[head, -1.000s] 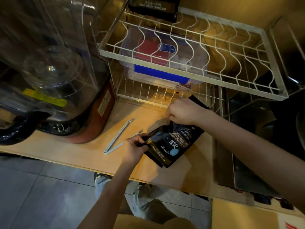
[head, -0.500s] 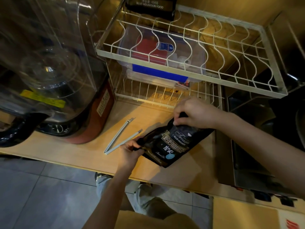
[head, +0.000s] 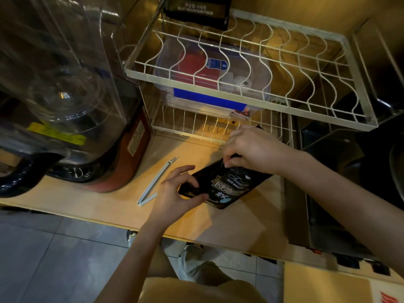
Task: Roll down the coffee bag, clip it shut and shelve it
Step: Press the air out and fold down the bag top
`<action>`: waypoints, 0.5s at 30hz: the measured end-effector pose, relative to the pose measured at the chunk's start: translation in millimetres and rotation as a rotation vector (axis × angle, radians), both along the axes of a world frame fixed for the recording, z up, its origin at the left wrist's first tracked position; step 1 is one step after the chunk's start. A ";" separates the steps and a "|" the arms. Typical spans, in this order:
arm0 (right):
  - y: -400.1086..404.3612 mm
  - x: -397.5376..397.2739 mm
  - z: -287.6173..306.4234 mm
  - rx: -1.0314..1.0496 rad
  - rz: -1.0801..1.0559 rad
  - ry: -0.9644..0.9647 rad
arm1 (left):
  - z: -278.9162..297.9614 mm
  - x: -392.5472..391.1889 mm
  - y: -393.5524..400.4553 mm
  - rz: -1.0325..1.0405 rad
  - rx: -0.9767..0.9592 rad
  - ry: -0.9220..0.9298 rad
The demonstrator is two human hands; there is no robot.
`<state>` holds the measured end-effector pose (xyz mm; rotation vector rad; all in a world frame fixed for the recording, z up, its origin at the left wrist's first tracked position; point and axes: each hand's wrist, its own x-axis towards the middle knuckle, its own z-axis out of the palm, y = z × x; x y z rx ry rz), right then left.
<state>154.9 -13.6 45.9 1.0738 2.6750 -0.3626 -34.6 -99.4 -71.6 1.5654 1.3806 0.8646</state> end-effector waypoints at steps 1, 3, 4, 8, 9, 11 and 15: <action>-0.6 -1.1 0.2 -0.001 0.019 0.006 | 6.9 5.6 1.2 -0.005 0.030 -0.024; -1.9 -3.7 0.3 0.001 0.053 0.007 | 15.4 16.7 6.3 -0.005 0.009 -0.076; -2.5 -4.5 0.6 0.006 0.062 0.004 | 16.8 21.0 8.9 -0.001 -0.032 -0.118; -3.5 -1.7 2.7 0.017 0.055 -0.012 | 13.0 27.8 10.7 0.034 -0.140 -0.332; -4.2 -0.6 3.4 0.018 0.059 -0.013 | 11.5 29.0 9.3 0.052 -0.121 -0.315; -6.0 0.9 5.0 0.029 0.070 -0.026 | 9.8 33.3 5.6 0.126 -0.065 -0.249; -5.0 1.7 14.0 -0.083 -0.054 -0.015 | 11.2 48.1 -4.9 0.263 0.198 -0.104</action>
